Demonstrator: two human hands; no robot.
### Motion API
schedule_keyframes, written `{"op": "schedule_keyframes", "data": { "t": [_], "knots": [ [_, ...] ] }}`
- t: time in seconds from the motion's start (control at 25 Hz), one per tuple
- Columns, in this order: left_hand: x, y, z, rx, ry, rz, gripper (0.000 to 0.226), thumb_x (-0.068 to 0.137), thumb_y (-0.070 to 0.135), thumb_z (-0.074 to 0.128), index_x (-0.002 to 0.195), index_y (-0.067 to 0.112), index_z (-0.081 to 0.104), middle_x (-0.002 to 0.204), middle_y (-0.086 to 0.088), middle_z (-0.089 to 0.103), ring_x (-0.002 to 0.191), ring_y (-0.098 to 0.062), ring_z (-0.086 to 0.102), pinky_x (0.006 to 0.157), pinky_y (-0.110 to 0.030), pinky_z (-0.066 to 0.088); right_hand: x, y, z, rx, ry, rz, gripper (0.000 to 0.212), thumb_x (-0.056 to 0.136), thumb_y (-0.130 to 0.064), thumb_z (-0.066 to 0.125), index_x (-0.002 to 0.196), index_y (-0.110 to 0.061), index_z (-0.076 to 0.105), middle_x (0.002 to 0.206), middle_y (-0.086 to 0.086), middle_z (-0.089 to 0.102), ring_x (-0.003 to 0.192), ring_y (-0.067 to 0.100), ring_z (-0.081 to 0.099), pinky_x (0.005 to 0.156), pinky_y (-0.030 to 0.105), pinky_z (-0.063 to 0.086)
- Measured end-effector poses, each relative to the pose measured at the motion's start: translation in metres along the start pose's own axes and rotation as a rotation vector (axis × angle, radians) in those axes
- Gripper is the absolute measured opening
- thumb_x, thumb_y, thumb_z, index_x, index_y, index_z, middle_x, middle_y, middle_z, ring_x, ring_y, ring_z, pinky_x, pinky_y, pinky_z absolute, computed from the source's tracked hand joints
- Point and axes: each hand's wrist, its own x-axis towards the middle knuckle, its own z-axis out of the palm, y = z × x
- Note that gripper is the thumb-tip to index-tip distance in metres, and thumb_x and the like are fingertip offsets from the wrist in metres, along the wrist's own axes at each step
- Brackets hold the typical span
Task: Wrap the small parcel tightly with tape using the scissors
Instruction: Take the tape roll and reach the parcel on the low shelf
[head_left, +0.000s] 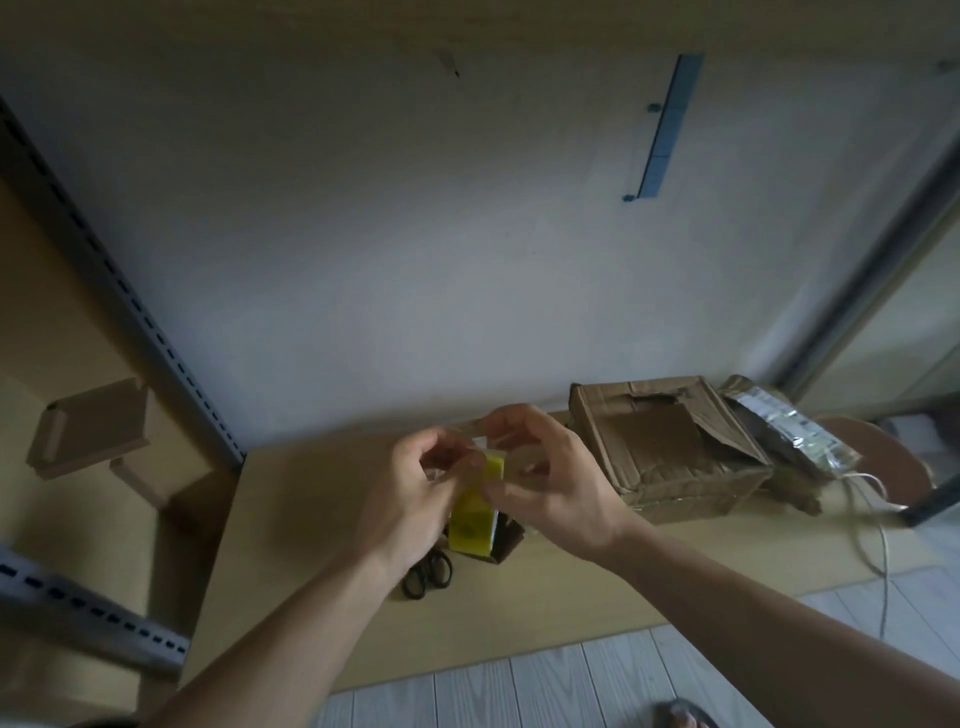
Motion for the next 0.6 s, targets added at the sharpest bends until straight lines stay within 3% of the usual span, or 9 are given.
{"op": "schedule_keyframes", "data": {
  "t": [0.16, 0.24, 0.36, 0.6],
  "knots": [
    [-0.004, 0.01, 0.018, 0.014, -0.047, 0.052, 0.007, 0.091, 0.026, 0.071, 0.09, 0.02, 0.074, 0.087, 0.003, 0.075, 0.087, -0.012, 0.07, 0.078, -0.032, 0.056, -0.007, -0.002, -0.017, -0.099, 0.123, 0.001, 0.025, 0.084, -0.011, 0.077, 0.098, -0.03, 0.073, 0.086, -0.029, 0.069, 0.082, 0.0, 0.067, 0.068, 0.018, 0.054],
    [-0.008, 0.019, 0.022, -0.031, -0.06, 0.09, 0.006, 0.091, 0.019, 0.07, 0.09, 0.013, 0.074, 0.088, -0.005, 0.075, 0.081, -0.015, 0.072, 0.068, -0.023, 0.056, -0.01, -0.006, -0.027, -0.145, 0.166, -0.045, 0.016, 0.085, -0.009, 0.076, 0.093, -0.023, 0.077, 0.076, -0.027, 0.068, 0.074, -0.004, 0.065, 0.063, 0.009, 0.046],
    [-0.013, 0.03, 0.023, -0.067, -0.067, 0.135, 0.008, 0.09, 0.018, 0.07, 0.086, 0.012, 0.073, 0.084, -0.007, 0.074, 0.07, -0.014, 0.072, 0.058, -0.017, 0.052, -0.009, -0.021, -0.038, -0.2, 0.201, -0.12, 0.011, 0.085, -0.01, 0.076, 0.086, -0.021, 0.075, 0.077, -0.021, 0.066, 0.073, -0.005, 0.061, 0.062, 0.008, 0.042],
    [-0.019, 0.042, 0.018, -0.024, -0.04, 0.214, 0.009, 0.09, 0.022, 0.071, 0.083, 0.027, 0.074, 0.084, 0.001, 0.075, 0.084, -0.02, 0.071, 0.08, -0.045, 0.057, -0.012, -0.039, -0.041, -0.226, 0.214, -0.15, 0.009, 0.088, -0.014, 0.073, 0.086, -0.023, 0.072, 0.081, -0.016, 0.068, 0.074, 0.001, 0.062, 0.063, 0.008, 0.042]
  ]
}}
